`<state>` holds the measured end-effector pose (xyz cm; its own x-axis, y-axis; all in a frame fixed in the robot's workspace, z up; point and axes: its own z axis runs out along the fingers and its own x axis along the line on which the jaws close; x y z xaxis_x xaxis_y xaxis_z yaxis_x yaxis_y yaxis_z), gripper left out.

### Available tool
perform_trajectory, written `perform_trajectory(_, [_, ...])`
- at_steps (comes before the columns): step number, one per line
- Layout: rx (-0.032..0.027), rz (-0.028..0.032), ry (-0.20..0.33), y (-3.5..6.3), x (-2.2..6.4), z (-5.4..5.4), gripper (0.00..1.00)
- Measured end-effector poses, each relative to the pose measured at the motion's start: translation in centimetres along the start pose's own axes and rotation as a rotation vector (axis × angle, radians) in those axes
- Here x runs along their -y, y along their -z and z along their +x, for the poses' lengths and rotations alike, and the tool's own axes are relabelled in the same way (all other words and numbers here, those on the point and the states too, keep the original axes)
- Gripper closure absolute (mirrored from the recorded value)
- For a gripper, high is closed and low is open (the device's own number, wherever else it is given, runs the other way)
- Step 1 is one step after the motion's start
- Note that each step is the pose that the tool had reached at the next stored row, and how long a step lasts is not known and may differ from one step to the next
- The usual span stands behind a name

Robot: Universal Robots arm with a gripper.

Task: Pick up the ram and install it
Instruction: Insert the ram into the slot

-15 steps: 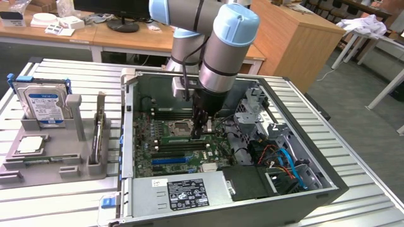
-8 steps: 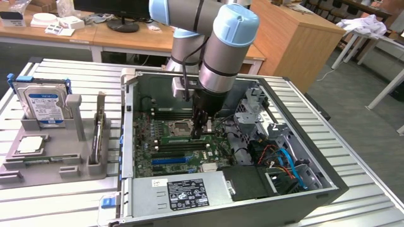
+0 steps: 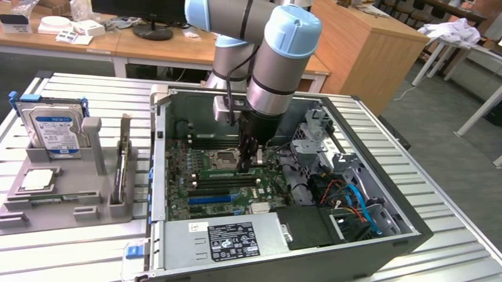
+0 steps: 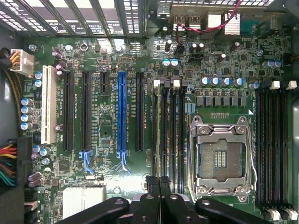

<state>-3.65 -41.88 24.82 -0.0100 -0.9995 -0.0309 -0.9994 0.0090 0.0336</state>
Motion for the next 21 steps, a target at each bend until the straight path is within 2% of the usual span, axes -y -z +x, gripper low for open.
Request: perform_trajectory(21, [0.0001,0.0,0.0,-0.4,-0.08,0.02,0.89])
